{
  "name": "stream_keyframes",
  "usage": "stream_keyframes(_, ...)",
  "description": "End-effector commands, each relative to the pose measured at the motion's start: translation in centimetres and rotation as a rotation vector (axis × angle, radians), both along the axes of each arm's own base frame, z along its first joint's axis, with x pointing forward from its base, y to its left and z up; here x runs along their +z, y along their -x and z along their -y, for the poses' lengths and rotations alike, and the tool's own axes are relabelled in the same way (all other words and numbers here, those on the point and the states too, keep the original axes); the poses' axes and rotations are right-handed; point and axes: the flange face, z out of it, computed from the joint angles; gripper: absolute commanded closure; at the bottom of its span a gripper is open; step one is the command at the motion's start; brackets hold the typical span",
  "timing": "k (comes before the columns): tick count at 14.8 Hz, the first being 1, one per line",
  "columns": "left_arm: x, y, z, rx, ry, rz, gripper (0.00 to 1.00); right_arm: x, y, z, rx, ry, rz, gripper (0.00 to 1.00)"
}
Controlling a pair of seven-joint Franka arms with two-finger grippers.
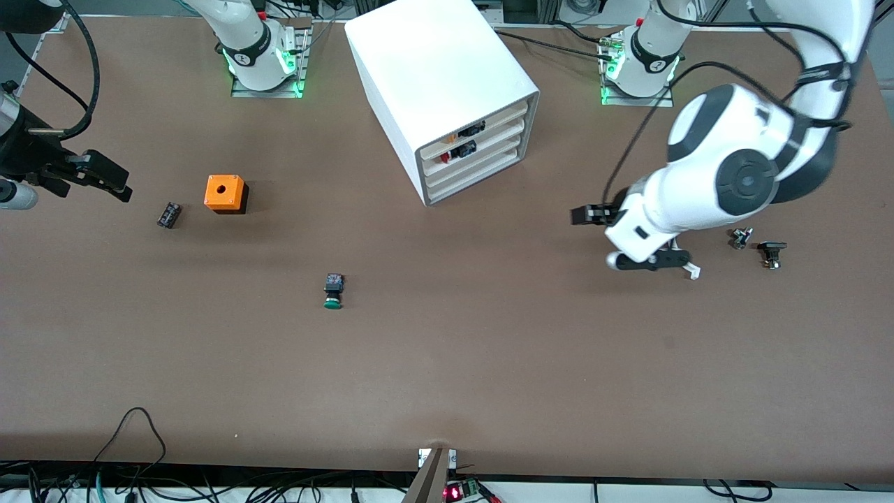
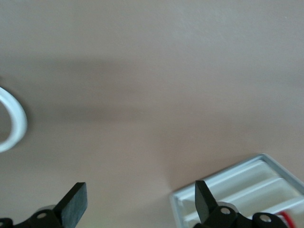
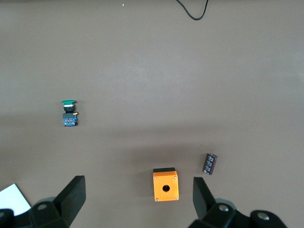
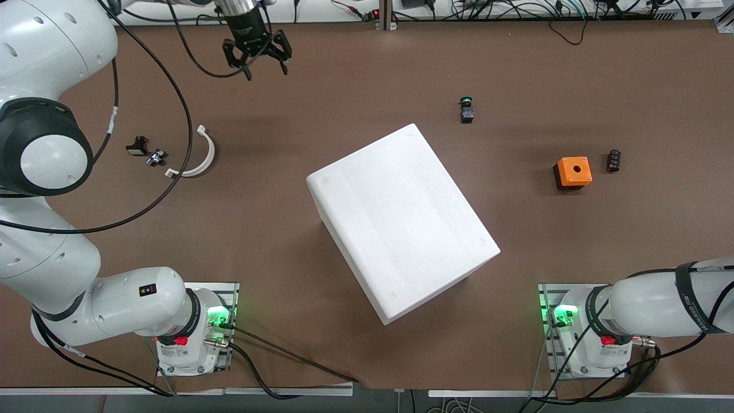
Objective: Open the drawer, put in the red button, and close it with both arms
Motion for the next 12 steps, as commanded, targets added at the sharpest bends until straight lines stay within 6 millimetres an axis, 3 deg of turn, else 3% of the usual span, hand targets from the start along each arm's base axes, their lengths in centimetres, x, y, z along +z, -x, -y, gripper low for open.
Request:
stream_keyframes(1, 3.8, -0.5, -0.9, -0.104, -0.06, 0.043, 0.0, 0.7, 0.2, -0.2, 0.005, 0.014, 0.013, 0.0)
stream_keyframes(4, 7.3, -0.8, -3.1, -0.269, -0.117, 0.108, 0.0, 0.7, 0.2, -0.3, 0.007, 0.013, 0.013, 0.0)
stream_keyframes(9, 10.1, -0.9, -9.2, -0.307, -0.119, 0.146, 0.0, 0.6, 0.2, -0.4, 0.007, 0.011, 0.014, 0.0)
stream_keyframes(12, 10.9, 0.7, -13.3, -0.264, -0.062, 0.195, 0.0, 0.5, -0.1, -0.5, 0.01, 0.008, 0.012, 0.0)
